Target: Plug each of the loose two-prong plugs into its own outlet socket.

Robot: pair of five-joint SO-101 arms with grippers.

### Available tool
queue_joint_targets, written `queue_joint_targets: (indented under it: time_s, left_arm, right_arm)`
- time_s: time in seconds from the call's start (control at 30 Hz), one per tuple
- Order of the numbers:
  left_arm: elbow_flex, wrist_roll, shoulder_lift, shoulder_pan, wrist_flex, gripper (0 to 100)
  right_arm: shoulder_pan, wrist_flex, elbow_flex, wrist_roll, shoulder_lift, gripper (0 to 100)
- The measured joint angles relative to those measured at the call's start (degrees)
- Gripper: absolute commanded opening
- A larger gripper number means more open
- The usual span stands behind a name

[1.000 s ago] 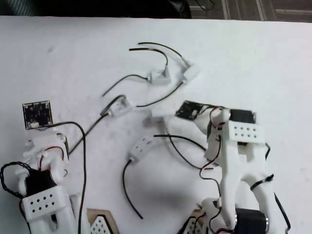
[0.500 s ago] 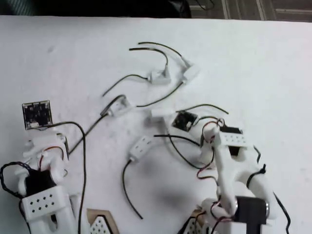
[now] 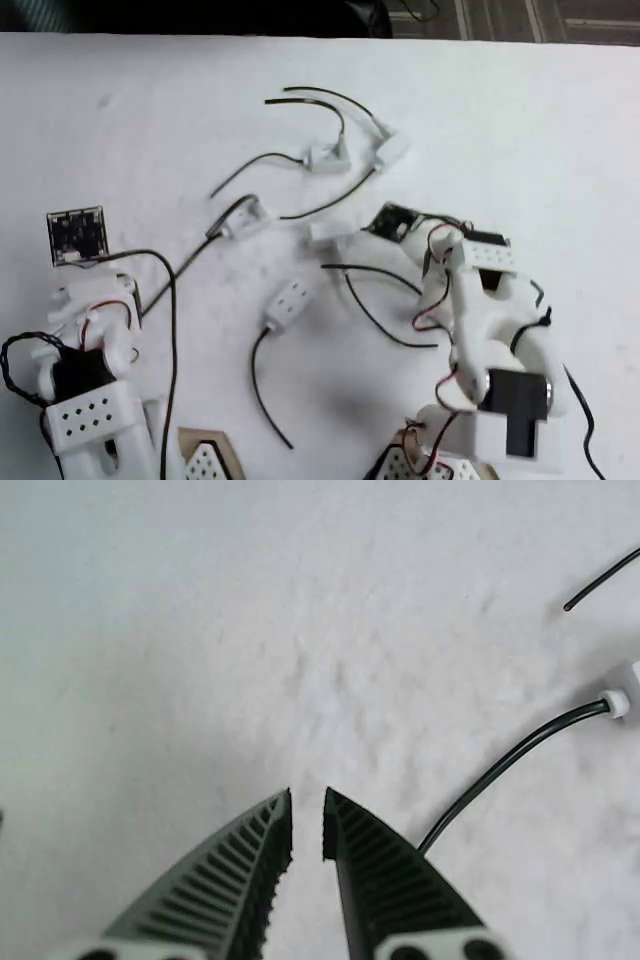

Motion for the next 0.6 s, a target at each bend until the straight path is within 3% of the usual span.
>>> queue_joint_targets:
  time_s: [0.2,0.47,0.6]
  left_arm:
    - [0.0,0.0,0.0,0.0,0.0,8]
    - [0.0,0.0,0.0,0.0,0.0,8]
    - [0.0,0.0,0.0,0.0,0.0,8]
  right_arm:
    - [-2.5,6.9,0.0,-1.1,-14.6,1.7]
    - [-13.0,10.3,0.0,-13.5,-27.4,1.7]
    - [-18.2,5.7,0.0,-20.7,-27.7,1.7]
